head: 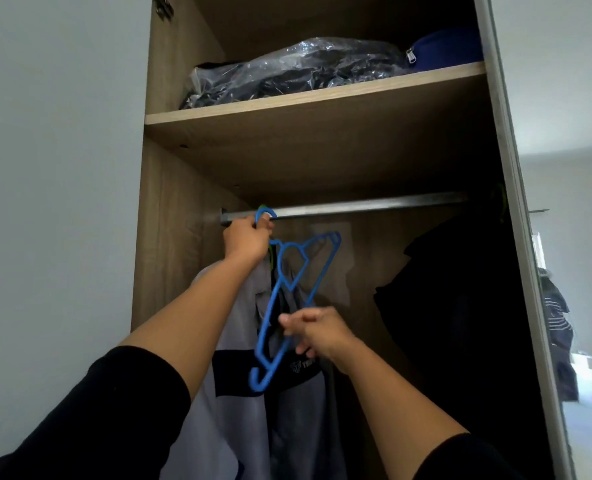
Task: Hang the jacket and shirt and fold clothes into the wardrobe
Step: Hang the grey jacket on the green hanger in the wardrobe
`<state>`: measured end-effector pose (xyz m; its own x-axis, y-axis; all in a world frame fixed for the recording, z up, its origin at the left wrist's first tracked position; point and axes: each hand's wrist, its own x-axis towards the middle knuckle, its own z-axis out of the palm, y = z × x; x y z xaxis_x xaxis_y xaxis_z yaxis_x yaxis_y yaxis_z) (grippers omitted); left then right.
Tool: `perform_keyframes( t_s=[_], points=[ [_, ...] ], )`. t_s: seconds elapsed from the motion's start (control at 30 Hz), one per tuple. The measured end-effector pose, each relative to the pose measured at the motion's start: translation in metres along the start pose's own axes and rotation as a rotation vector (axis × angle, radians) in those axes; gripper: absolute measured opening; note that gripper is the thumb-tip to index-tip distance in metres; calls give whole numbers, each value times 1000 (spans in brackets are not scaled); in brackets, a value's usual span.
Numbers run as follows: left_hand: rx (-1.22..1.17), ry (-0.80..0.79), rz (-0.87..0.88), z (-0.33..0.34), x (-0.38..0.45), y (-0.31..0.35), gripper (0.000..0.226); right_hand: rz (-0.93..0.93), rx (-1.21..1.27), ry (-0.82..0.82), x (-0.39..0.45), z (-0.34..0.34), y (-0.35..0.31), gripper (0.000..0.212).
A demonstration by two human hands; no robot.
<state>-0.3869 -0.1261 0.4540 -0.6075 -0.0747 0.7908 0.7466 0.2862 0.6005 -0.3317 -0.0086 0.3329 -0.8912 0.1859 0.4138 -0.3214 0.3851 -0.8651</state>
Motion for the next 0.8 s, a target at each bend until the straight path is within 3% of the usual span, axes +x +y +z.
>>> perform_keyframes(
  t_s=[0.07,0.1,0.17,0.27,0.37,0.5,0.7,0.8],
  points=[
    [-81,-20,-19,-1,-3,-1,31,-154,-113,277,-3,-6,-4,11],
    [-104,-41,-28,-3,-6,-1,30,-222,-274,398,-5,-9,-5,23],
    [-135,-61,-52,-7,-12,1,33,-302,-584,487,-11,-15,-6,48],
    [-239,-54,-104,-14,-24,8,38,-332,-765,384,-18,-15,-10,58],
    [-330,-78,-160,-26,-36,18,37,-315,-838,306,-22,-9,-7,51],
    [-373,-124,-177,-45,-51,30,36,-335,-764,328,-31,-3,-3,32],
    [-17,-207,-129,-95,-85,52,29,-480,-495,237,-40,3,-10,22],
    [343,-251,-87,-125,-111,61,22,-507,-430,215,-47,3,-16,22]
  ],
)
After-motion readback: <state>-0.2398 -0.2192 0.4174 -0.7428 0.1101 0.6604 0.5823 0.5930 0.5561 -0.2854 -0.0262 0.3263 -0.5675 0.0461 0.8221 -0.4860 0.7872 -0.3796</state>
